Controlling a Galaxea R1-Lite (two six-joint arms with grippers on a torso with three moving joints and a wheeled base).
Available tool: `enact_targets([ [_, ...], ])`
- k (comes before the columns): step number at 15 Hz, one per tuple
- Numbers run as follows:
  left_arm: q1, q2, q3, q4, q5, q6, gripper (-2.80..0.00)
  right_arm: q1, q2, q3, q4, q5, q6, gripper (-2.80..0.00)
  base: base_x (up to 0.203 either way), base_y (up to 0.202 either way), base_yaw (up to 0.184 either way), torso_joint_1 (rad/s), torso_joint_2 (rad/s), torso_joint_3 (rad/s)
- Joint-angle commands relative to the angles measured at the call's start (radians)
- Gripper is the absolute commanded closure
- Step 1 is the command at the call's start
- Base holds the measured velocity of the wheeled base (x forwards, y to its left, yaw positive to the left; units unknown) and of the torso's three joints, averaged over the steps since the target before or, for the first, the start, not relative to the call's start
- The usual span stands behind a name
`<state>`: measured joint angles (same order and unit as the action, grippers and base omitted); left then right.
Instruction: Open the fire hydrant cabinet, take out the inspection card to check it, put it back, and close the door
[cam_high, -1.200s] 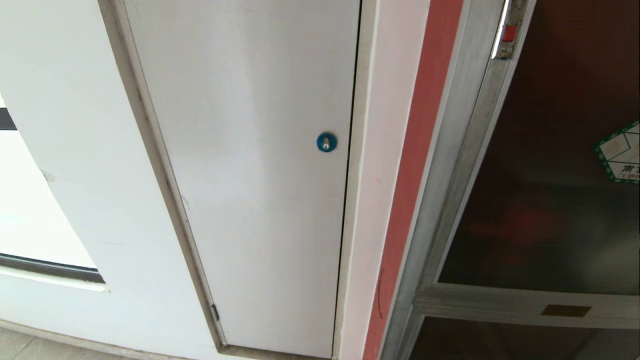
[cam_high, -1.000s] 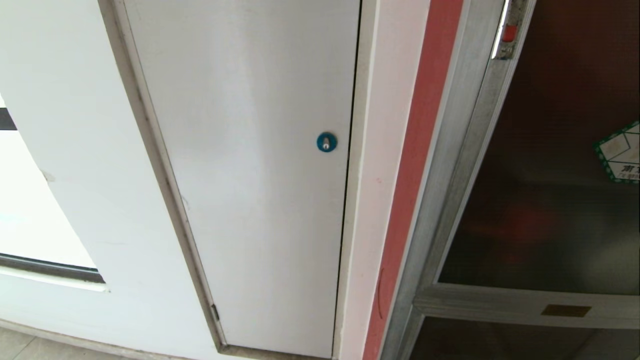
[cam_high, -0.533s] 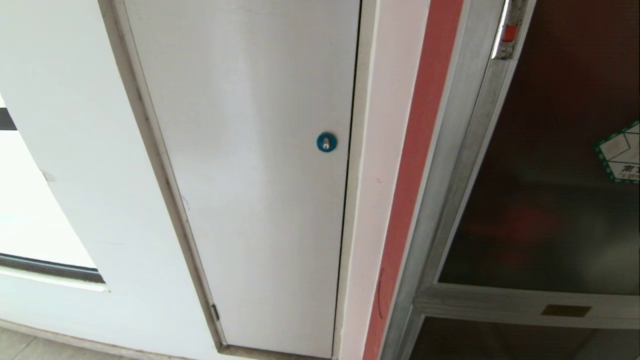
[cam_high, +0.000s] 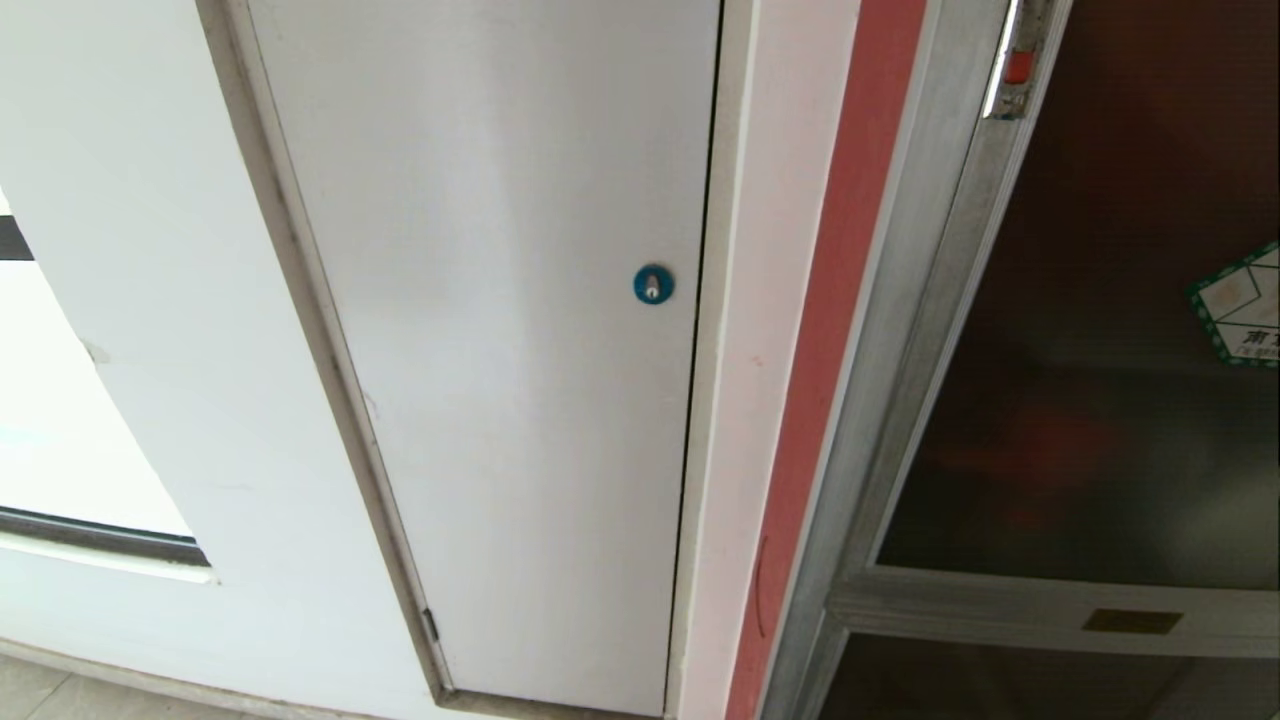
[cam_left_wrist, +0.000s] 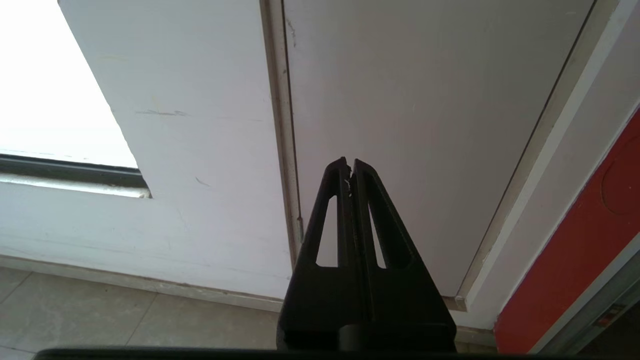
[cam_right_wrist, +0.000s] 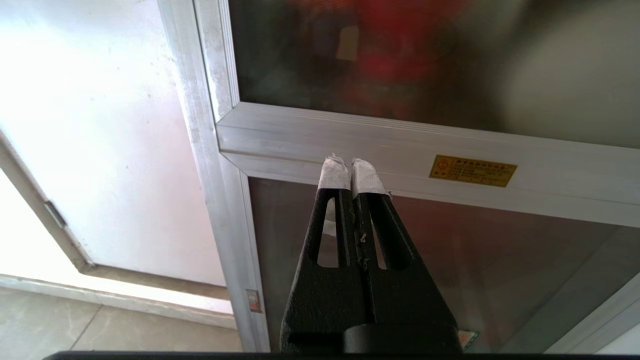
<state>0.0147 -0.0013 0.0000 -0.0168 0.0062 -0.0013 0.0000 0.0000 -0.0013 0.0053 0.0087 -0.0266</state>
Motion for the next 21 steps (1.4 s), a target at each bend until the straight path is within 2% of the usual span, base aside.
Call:
enact_targets([
  [1, 0.001, 0.001, 0.008, 0.000, 0.000, 0.000, 0.00, 0.000, -0.003, -0.005, 0.002, 0.000, -0.003, 0.00, 0.000, 0.000, 0.000, 0.000, 0.00, 0.000],
  [5, 0.000, 0.001, 0.008, 0.000, 0.000, 0.000, 0.00, 0.000, 0.005, -0.107, 0.038, 0.005, -0.003, 0.00, 0.000, 0.000, 0.000, 0.000, 0.00, 0.000],
  [9, 0.000, 0.001, 0.006, 0.000, 0.001, 0.000, 0.00, 0.001, 0.143, -0.295, 0.106, 0.067, -0.002, 0.00, 0.000, 0.000, 0.000, 0.000, 0.00, 0.000],
  [14, -0.001, 0.001, 0.006, 0.000, 0.001, 0.000, 0.00, 0.002, 0.470, -0.558, 0.116, 0.243, 0.004, 0.00, 0.000, 0.000, 0.000, 0.000, 0.00, 0.000],
  [19, 0.001, 0.001, 0.008, 0.000, 0.001, 0.000, 0.00, 0.016, 0.774, -0.937, 0.195, 0.433, 0.012, 0.00, 0.000, 0.000, 0.000, 0.000, 0.00, 0.000],
  [21, 0.000, 0.000, 0.008, -0.001, 0.001, 0.000, 0.00, 0.060, 0.878, -1.086, 0.249, 0.495, 0.058, 0.00, 0.000, 0.000, 0.000, 0.000, 0.00, 0.000],
])
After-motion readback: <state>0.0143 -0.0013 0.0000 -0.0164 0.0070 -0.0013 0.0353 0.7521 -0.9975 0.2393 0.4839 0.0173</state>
